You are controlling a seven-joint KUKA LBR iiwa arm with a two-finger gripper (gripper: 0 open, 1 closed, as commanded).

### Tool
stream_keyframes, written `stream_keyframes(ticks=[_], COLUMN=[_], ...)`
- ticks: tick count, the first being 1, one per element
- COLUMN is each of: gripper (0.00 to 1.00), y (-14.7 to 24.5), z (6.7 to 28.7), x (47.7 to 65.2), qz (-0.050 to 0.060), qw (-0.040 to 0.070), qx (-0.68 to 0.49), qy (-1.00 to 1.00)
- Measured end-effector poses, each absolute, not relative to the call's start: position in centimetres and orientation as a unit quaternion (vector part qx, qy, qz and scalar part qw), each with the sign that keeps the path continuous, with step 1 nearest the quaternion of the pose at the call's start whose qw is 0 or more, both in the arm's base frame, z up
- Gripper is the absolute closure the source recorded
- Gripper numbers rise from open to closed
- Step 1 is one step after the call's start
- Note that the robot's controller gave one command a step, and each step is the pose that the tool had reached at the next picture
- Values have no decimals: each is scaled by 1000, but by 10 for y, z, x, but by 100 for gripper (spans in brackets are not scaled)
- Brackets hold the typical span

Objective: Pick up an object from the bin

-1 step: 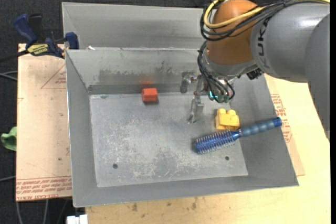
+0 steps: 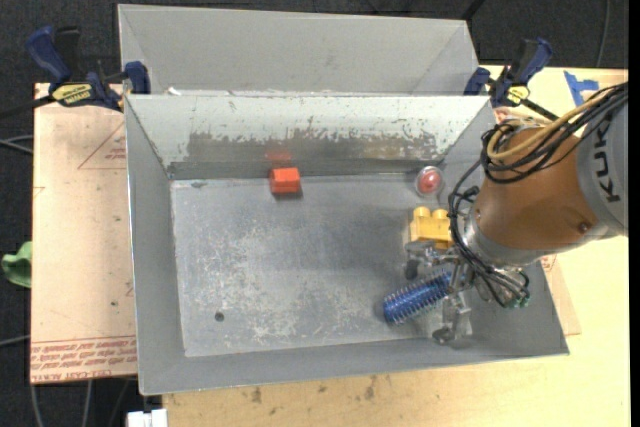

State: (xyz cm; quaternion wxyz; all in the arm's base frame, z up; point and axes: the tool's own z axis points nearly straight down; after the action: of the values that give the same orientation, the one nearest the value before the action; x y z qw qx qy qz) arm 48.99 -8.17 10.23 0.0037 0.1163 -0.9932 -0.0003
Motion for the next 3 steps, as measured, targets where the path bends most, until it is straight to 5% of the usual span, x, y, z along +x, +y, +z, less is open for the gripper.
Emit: stream_keyframes(ticks=[1,2,3], gripper=[0,0,100], y=[-26,-74,-73], z=[154,69,69], x=[514,502,501], qz=[-1,0,-1], qw=[-4,-1,0], qx=[98,219,221], qy=[-995,-976,-975])
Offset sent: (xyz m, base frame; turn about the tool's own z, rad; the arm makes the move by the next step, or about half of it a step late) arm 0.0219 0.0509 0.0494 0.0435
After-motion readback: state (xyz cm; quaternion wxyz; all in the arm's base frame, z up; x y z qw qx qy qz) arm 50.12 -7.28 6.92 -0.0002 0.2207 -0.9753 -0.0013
